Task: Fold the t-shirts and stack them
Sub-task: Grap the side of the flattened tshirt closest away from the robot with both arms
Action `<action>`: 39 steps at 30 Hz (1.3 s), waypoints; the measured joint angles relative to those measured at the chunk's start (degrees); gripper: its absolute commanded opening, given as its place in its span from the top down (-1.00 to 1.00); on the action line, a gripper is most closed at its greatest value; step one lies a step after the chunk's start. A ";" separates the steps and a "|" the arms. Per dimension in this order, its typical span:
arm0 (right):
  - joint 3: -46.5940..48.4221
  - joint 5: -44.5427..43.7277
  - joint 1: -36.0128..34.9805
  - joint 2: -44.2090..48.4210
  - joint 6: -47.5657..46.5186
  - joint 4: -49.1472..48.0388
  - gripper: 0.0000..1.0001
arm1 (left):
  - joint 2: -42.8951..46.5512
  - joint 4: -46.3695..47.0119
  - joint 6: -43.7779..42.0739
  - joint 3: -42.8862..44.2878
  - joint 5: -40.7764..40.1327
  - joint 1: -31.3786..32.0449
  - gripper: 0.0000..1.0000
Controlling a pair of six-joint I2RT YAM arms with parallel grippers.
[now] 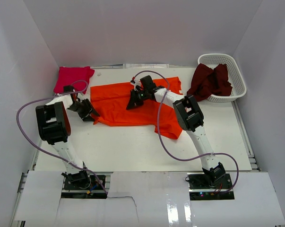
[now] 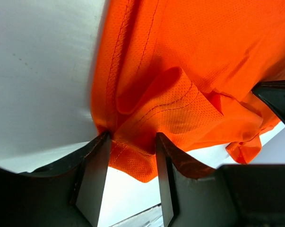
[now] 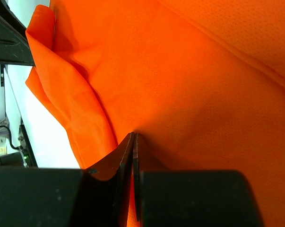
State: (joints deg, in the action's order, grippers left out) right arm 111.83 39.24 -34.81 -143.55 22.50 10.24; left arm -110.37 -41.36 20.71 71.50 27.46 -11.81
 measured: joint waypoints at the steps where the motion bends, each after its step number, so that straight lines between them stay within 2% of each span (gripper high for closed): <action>1: -0.07 -0.02 0.02 0.04 -0.02 0.00 0.85 | 0.22 0.00 -0.13 -0.28 0.04 -0.09 -0.04; 10: -0.26 0.00 0.07 0.17 -0.02 0.02 0.84 | 1.40 -2.71 -1.31 -0.85 -2.14 -0.83 0.16; 20: -1.07 0.20 0.09 0.57 -0.02 -0.13 0.85 | 3.89 -6.86 -1.38 1.33 -6.32 -0.94 0.15; 32: -1.77 0.24 0.09 0.90 -0.02 -0.35 0.85 | 5.84 -8.41 -1.40 2.25 -5.46 -1.14 0.19; 33: -1.81 0.26 0.09 0.94 -0.02 -0.35 0.85 | 6.01 -8.41 -1.42 2.25 -5.11 -1.14 0.23; 36: -1.92 0.24 0.09 1.01 -0.04 -0.35 0.85 | 6.54 -8.37 -1.53 1.79 -3.69 -1.14 0.65; 37: -2.03 0.24 0.09 1.07 -0.04 -0.37 0.84 | 6.75 -8.17 -1.73 1.40 -3.06 -1.14 0.90; 38: -2.08 0.24 0.11 1.11 -0.07 -0.35 0.85 | 6.91 -8.13 -1.60 1.09 -2.60 -1.14 0.99; 39: -2.12 0.24 0.17 1.11 -0.07 -0.33 0.85 | 7.06 -8.20 -1.88 0.68 -2.10 -1.14 1.00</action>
State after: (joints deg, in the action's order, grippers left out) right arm 109.71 39.48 -34.63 -142.43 22.44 9.91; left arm -103.31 -49.56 18.83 72.18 25.36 -12.95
